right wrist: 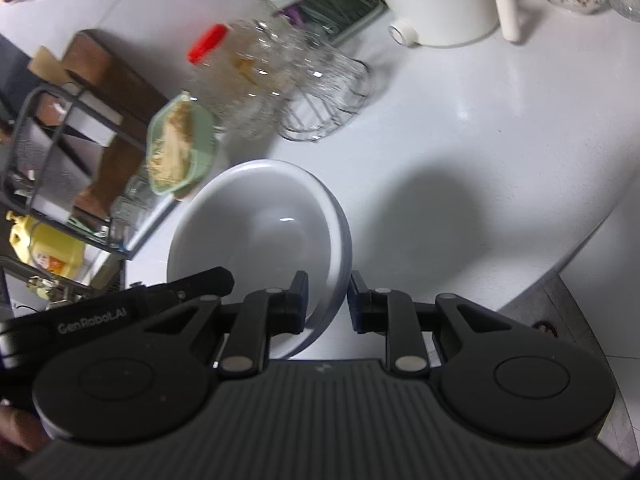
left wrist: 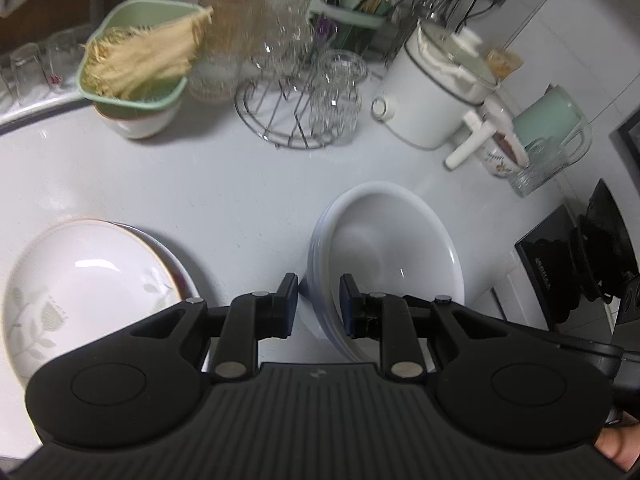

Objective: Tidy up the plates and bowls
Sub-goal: 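Carry the nested bowls with both grippers over the leaf plate stack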

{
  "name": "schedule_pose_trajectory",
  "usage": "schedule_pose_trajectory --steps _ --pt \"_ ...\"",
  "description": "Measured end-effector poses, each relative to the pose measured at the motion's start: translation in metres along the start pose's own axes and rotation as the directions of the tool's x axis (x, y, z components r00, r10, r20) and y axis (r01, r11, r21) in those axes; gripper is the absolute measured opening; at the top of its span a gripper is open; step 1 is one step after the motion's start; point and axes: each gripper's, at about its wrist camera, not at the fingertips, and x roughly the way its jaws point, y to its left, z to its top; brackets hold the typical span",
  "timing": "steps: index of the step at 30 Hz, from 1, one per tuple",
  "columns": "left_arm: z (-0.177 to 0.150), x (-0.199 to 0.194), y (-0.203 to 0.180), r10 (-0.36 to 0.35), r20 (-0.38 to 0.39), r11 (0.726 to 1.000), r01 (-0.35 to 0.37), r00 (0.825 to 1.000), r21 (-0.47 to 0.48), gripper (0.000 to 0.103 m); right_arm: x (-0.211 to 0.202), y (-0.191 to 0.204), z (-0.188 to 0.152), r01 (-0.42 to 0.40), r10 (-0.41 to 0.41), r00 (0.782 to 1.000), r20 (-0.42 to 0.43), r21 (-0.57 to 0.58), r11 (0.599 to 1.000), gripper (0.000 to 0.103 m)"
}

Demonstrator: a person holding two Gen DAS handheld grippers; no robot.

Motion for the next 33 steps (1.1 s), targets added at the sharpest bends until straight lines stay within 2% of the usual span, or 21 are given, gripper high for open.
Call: schedule_pose_trajectory --steps 8,17,25,33 --pt "-0.016 -0.034 0.029 0.0 0.044 0.999 0.002 0.999 -0.038 0.026 0.0 0.032 -0.018 -0.027 0.027 1.0 0.001 -0.051 0.998 0.024" --pt "-0.033 -0.062 0.062 0.041 0.112 0.99 -0.025 0.993 -0.141 0.026 0.011 0.068 -0.023 -0.068 0.062 0.997 -0.043 -0.154 0.986 0.024" --pt "-0.052 -0.083 0.099 0.109 0.163 0.958 -0.059 0.981 -0.282 0.026 0.03 0.106 -0.028 -0.121 0.09 0.988 -0.125 -0.265 0.957 0.024" --pt "-0.07 -0.077 0.147 0.161 0.129 0.916 -0.099 0.979 -0.39 0.026 0.067 0.142 -0.045 -0.133 0.053 0.974 -0.22 -0.368 0.92 0.024"
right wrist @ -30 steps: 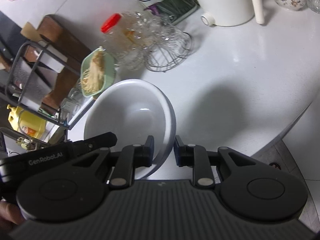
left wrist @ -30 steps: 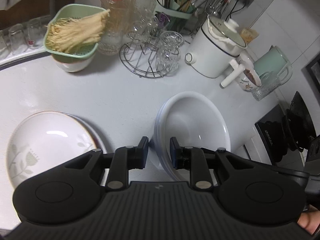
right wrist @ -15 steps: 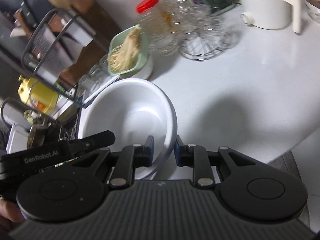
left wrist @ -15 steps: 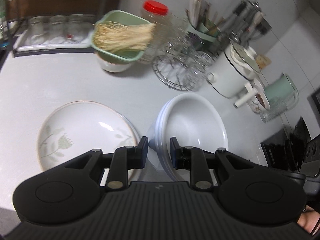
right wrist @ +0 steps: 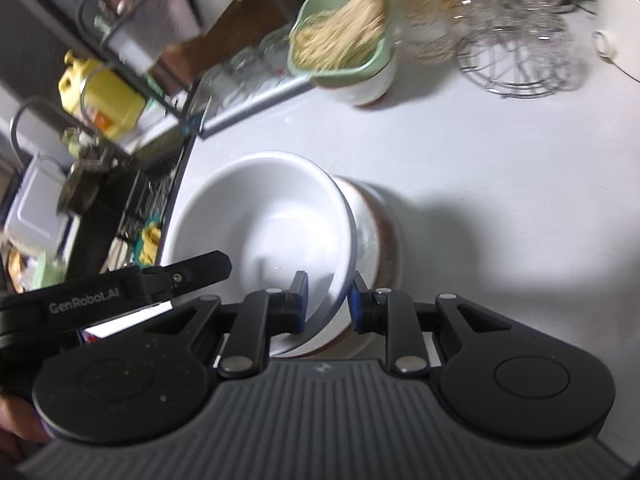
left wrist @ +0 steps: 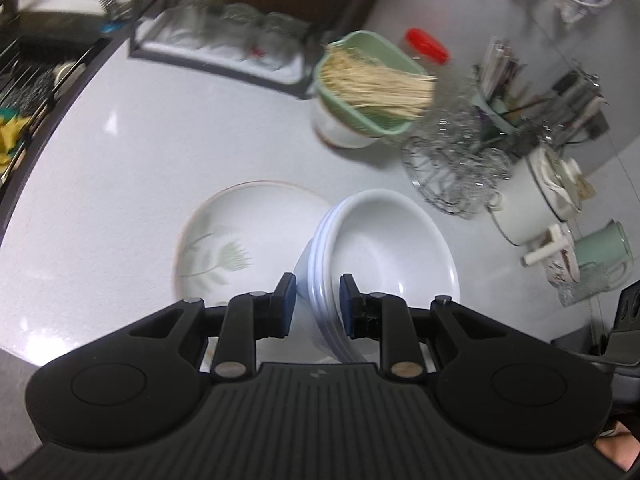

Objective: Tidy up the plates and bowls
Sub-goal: 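Carry the nested bowls with both grippers over the leaf plate stack, then lower the nested bowls onto the leaf plate stack with both grippers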

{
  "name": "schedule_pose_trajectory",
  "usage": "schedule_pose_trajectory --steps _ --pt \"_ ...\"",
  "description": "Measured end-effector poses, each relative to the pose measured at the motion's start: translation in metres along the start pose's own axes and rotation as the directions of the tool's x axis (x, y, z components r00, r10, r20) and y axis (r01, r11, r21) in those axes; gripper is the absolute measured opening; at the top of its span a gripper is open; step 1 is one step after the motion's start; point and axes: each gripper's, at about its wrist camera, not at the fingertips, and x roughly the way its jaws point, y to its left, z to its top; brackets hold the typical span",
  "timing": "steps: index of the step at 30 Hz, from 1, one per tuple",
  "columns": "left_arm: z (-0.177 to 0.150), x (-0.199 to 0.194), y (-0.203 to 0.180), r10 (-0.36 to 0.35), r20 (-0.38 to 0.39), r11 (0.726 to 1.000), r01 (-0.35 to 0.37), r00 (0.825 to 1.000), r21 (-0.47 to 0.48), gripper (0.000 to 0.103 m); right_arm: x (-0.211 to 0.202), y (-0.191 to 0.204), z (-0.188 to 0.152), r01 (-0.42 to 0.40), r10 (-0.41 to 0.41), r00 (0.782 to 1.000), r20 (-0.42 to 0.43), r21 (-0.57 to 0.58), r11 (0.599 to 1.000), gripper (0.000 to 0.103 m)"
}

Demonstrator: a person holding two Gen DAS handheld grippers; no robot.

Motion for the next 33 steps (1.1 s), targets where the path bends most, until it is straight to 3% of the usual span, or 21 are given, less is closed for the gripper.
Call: schedule_pose_trajectory --steps 10,21,24,26,29,33 --pt "0.008 0.028 0.034 0.024 -0.047 0.999 -0.025 0.999 -0.02 0.026 0.043 0.015 0.004 0.025 -0.027 0.998 -0.055 -0.025 0.999 0.024" --pt "0.01 0.057 0.035 0.063 -0.087 0.998 -0.062 0.994 0.017 0.027 0.067 0.012 0.001 0.07 -0.073 0.993 -0.089 -0.03 0.997 0.024" --pt "0.01 0.053 0.036 0.064 -0.079 0.998 -0.063 0.995 0.015 0.029 0.07 0.011 0.002 0.067 -0.072 0.992 -0.108 -0.047 0.997 0.024" --pt "0.011 0.049 0.037 0.057 -0.076 0.998 -0.056 0.995 0.015 0.037 0.067 0.013 0.004 0.076 -0.082 0.992 -0.093 -0.066 0.995 0.025" --pt "0.011 0.04 0.035 0.064 -0.056 0.997 -0.062 0.996 0.036 0.041 0.059 0.015 0.005 0.066 -0.069 0.995 -0.072 -0.053 0.996 0.025" --pt "0.01 0.022 0.029 0.064 -0.024 0.997 -0.062 0.998 0.055 0.042 0.048 0.02 0.001 0.087 -0.093 0.992 -0.081 -0.071 0.994 0.026"
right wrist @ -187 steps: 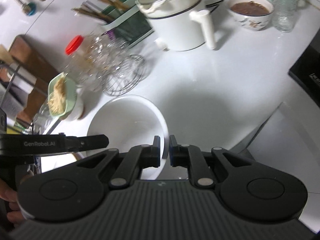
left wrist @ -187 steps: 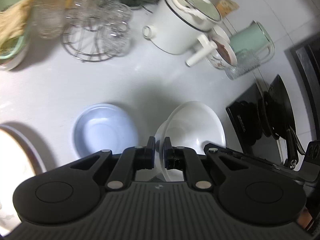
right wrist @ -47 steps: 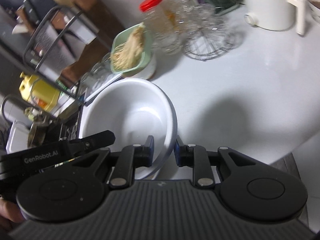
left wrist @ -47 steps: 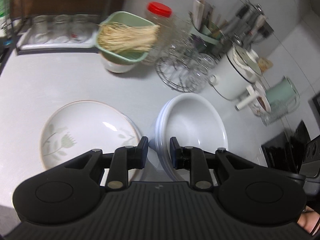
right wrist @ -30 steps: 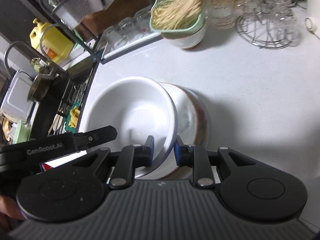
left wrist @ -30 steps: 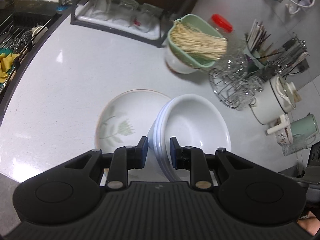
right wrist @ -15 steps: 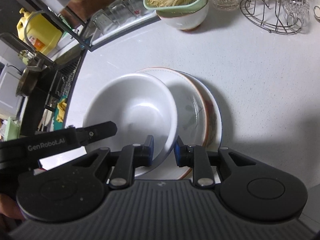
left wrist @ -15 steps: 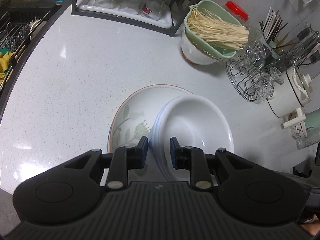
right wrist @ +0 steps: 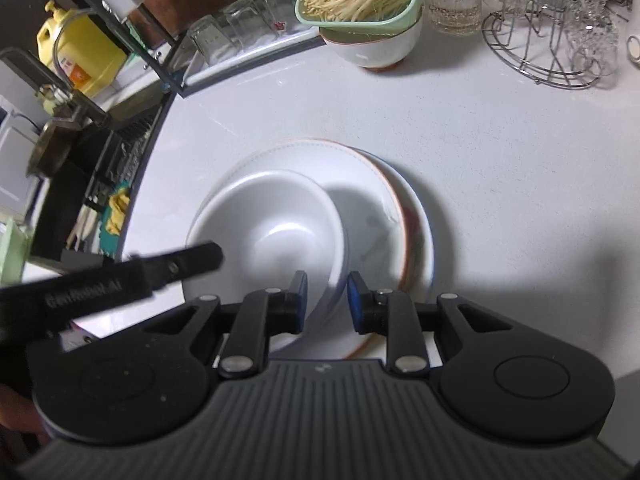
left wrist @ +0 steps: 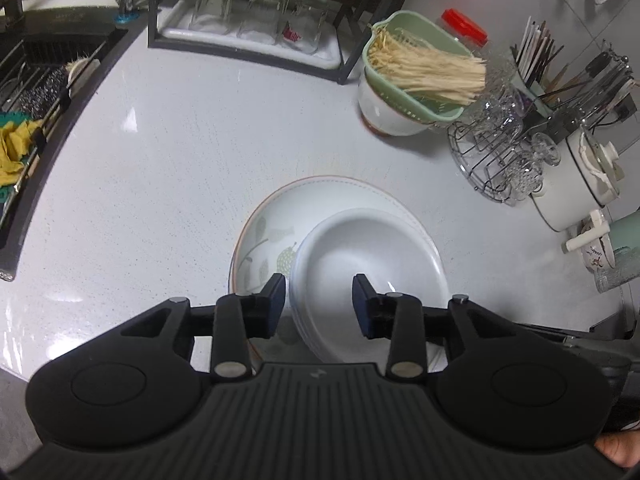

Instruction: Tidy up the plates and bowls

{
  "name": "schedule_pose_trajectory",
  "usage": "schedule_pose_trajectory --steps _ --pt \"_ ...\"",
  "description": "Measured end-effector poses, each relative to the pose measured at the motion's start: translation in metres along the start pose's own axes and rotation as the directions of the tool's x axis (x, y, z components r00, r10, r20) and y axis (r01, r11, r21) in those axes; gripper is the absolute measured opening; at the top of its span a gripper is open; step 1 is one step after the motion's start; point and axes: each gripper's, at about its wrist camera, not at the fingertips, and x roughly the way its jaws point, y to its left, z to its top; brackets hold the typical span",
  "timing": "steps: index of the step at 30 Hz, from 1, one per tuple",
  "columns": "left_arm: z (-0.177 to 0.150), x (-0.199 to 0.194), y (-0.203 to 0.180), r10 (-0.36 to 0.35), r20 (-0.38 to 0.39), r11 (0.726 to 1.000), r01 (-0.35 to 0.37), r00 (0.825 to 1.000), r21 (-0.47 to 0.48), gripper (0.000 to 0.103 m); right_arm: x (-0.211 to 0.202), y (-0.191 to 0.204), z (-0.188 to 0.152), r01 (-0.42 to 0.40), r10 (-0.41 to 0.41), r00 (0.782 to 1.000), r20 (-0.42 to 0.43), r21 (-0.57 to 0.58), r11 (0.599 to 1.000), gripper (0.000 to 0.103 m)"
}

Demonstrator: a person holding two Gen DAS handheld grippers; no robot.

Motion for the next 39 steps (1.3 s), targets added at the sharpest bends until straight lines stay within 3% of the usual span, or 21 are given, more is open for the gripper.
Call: schedule_pose_trajectory --steps 4,13,22,24,26,27,31,34,39 --pt "0.0 -0.026 -0.008 0.005 0.056 1.0 -0.006 0.998 0.023 0.042 -0.018 0.002 -0.004 0.009 -0.008 0.999 0.032 -0.019 1.0 0.041" --pt "-0.012 -0.088 -0.014 0.018 0.169 1.0 -0.015 0.985 -0.018 0.044 -0.083 0.001 -0.016 0.002 0.016 0.983 0.182 -0.096 0.995 0.041" --pt "-0.053 -0.157 -0.048 0.039 0.293 0.995 -0.065 0.955 0.08 0.064 -0.155 0.005 -0.046 0.018 0.049 0.935 0.352 -0.186 0.982 0.043" --pt "-0.064 -0.167 -0.058 0.048 0.304 0.992 -0.08 0.951 0.093 0.068 -0.167 0.007 -0.055 0.033 0.052 0.919 0.391 -0.208 0.978 0.063" --pt "-0.078 -0.179 -0.067 0.048 0.326 0.991 -0.087 0.944 0.105 0.08 -0.178 0.005 -0.064 0.037 0.059 0.906 0.419 -0.219 0.975 0.084" --pt "-0.085 -0.185 -0.071 0.051 0.34 0.99 -0.093 0.939 0.107 0.084 -0.183 0.003 -0.069 0.04 0.062 0.9 0.432 -0.223 0.974 0.088" --pt "-0.114 -0.207 -0.087 0.036 0.393 0.987 -0.094 0.919 0.128 0.091 -0.197 -0.002 -0.09 0.059 0.062 0.884 0.464 -0.241 0.969 0.088" --pt "-0.135 -0.216 -0.097 0.072 0.414 0.979 -0.145 0.908 0.146 0.094 -0.206 -0.009 -0.107 0.043 0.082 0.87 0.486 -0.241 0.97 0.088" --pt "-0.157 -0.229 -0.104 0.099 0.423 0.976 -0.171 0.901 0.135 0.097 -0.222 -0.015 -0.129 0.019 0.098 0.859 0.503 -0.222 0.975 0.088"
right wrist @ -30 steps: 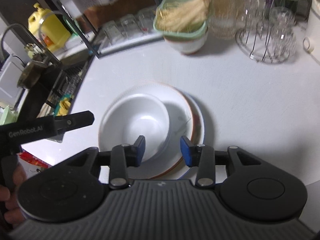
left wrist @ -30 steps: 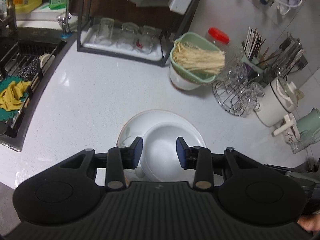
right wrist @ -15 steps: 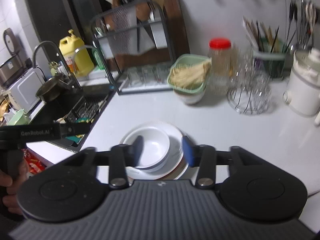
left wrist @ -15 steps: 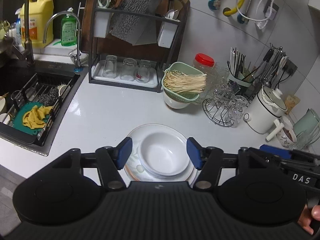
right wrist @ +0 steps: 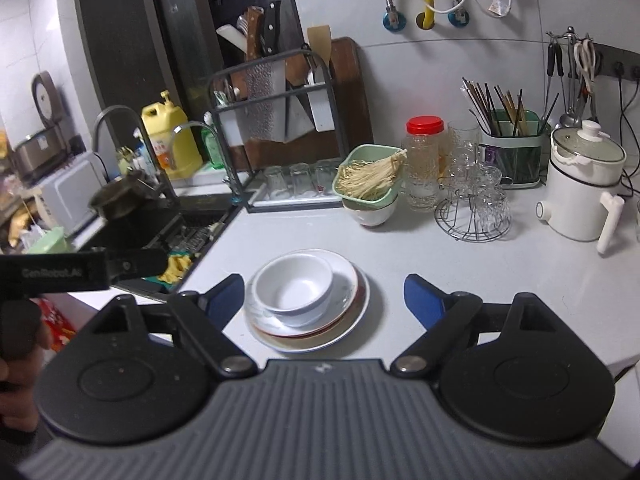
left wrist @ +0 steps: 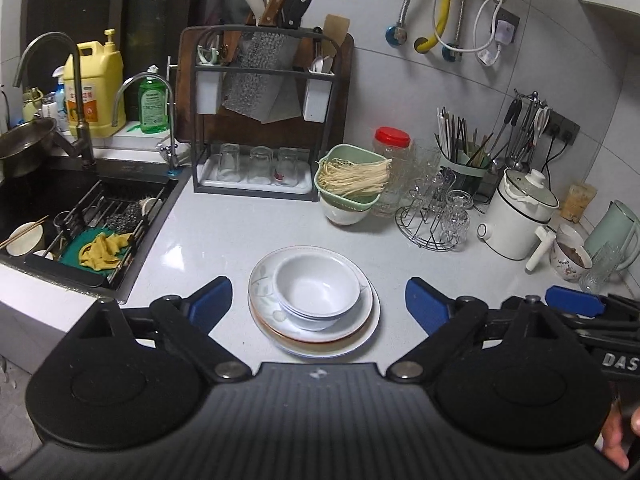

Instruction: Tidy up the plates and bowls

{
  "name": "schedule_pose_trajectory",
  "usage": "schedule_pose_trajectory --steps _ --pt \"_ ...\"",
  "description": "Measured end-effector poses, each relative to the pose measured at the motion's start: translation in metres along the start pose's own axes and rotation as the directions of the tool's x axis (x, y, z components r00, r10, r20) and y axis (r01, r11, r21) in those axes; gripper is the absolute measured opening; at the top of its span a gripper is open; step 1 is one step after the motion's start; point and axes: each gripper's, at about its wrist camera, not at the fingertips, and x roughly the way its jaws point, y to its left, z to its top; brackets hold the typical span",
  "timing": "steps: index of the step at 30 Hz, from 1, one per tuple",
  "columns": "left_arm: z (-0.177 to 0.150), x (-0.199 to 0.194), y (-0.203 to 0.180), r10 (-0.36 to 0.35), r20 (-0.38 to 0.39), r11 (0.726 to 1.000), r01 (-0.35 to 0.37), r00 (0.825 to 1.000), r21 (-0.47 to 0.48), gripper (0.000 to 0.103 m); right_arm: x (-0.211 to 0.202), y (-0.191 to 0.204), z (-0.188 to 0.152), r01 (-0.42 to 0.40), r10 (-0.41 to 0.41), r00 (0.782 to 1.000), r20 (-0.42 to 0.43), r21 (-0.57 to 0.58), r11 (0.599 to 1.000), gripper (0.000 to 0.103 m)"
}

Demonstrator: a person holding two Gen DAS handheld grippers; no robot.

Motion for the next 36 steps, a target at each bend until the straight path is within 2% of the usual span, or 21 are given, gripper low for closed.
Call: schedule_pose_trajectory --steps 4,11,27,36 --pt "-0.007 -0.015 -0.008 0.018 0.028 1.0 -0.019 0.999 0.021 0.099 -0.014 0.003 -0.006 -0.004 0.004 1.0 0.029 0.006 1.0 0.088" --pt "-0.011 -0.024 -0.012 0.018 0.034 0.999 -0.019 0.999 0.028 0.099 -0.028 0.006 -0.012 -0.002 0.0 0.997 0.074 0.022 1.0 0.088" --pt "-0.048 -0.04 0.017 0.105 -0.07 0.994 -0.105 0.992 0.002 0.099 -0.038 0.026 -0.042 0.009 -0.009 1.0 0.026 0.003 1.0 0.088" --pt "-0.066 -0.05 0.026 0.103 -0.094 0.994 -0.1 0.99 0.033 0.099 -0.047 0.039 -0.055 0.033 -0.034 0.999 0.026 0.022 0.999 0.088"
